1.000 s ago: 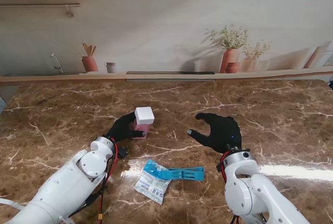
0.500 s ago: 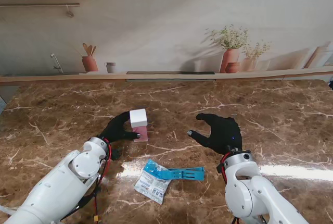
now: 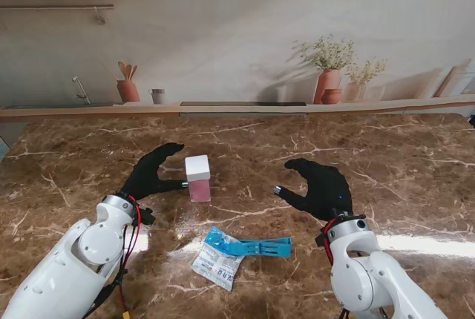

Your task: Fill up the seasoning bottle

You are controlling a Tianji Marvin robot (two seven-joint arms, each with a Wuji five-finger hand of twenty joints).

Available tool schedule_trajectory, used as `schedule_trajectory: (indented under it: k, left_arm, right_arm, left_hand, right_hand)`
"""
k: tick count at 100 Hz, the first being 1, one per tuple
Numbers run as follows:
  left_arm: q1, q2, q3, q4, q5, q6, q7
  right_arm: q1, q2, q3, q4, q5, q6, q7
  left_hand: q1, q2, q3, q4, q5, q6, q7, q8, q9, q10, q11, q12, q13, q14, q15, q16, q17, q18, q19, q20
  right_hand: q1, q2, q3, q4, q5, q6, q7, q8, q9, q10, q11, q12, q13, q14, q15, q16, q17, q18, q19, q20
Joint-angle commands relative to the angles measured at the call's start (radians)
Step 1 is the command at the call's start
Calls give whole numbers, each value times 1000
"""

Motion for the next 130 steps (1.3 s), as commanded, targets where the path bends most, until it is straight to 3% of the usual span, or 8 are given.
schedule_trajectory:
  k: [1, 13, 15, 21, 24, 35, 80, 130]
  left_arm:
    - [26, 9, -3, -36, 3, -18, 9]
    - [72, 13, -19, -108, 31, -41, 20]
    - [80, 13, -21, -121, 35, -44, 21]
    - [101, 15, -24, -153, 50, -57, 25]
    - [111, 16, -24, -168, 55, -64, 29]
    - [148, 17, -20, -222, 72, -86, 38]
    - [226, 10, 47, -280, 98, -119, 93]
    - [252, 11, 59, -289, 98, -104, 96]
  right_arm:
    - [-6, 3, 9, 16, 13, -7, 20]
    - [-2, 1, 24, 34, 27, -59, 3]
    - [-2, 1, 27, 37, 31, -70, -1]
    - [0, -2, 34, 47, 48, -103, -12]
    - [1, -3, 37, 50, 58, -117, -15]
    - [-1, -3, 51, 59, 90, -179, -7]
    - [23, -5, 48, 161, 250, -436, 45]
    - [54, -18, 5, 226, 278, -470, -11]
  left_hand:
    - [-45, 40, -47, 34, 7, 17, -16, -6, -5, -13, -21, -15, -6, -12, -40, 7, 10, -11, 23, -37]
    - [-46, 86, -121, 47, 17, 30, -13, -4, -2, -1, -23, -17, -11, -7, -44, 8, 18, -5, 64, -86]
    - [-28, 101, -174, 56, 20, 33, -16, -5, -2, 0, -26, -18, -10, -6, -45, 7, 17, -9, 83, -136]
    - [-38, 131, -202, 61, 28, 55, -14, -4, 0, 18, -25, -18, -9, 1, -44, 8, 21, -27, 93, -159]
    - [-12, 167, -286, 79, 31, 72, -23, -8, -2, 47, -25, -17, -8, 12, -40, 10, 20, -34, 131, -221]
    - [1, 232, -386, 97, 34, 106, -46, -21, -13, 75, -25, -18, -12, 41, -28, 4, 22, -35, 190, -276]
    - [6, 369, -568, 138, 53, 105, -26, -10, 14, 83, -35, -23, -4, 54, -2, -4, 14, -28, 270, -289]
    - [24, 376, -571, 142, 69, 95, -17, -5, 31, 81, -33, -22, 8, 41, -5, -1, 17, -38, 261, -292]
  right_hand:
    - [-50, 3, 20, 63, -45, 24, -29, -22, -36, 8, -26, -36, -39, -32, -12, -37, -5, -50, -27, -42]
    - [-68, 4, 30, 71, -49, 37, -40, -42, -48, 19, -28, -61, -47, -30, -13, -51, -12, -57, -26, -71]
    - [-69, 3, 30, 71, -51, 40, -41, -43, -50, 22, -29, -63, -48, -29, -13, -52, -14, -58, -26, -73]
    - [-71, 5, 30, 71, -53, 47, -43, -47, -52, 27, -28, -67, -50, -28, -13, -55, -16, -59, -26, -79]
    - [-71, 7, 31, 72, -55, 50, -44, -49, -54, 31, -28, -69, -49, -26, -13, -56, -13, -59, -25, -81]
    - [-86, 17, 28, 72, -68, 72, -52, -58, -67, 50, -34, -81, -52, -18, -13, -59, -11, -58, -20, -90]
    - [-117, 91, -6, 64, -152, 115, -103, -104, -158, 82, -50, -125, -141, -10, -37, -85, -77, -66, -61, -142]
    - [-96, 104, -21, 61, -140, 105, -93, -110, -143, 77, -32, -130, -125, -7, -23, -84, -65, -56, -50, -144]
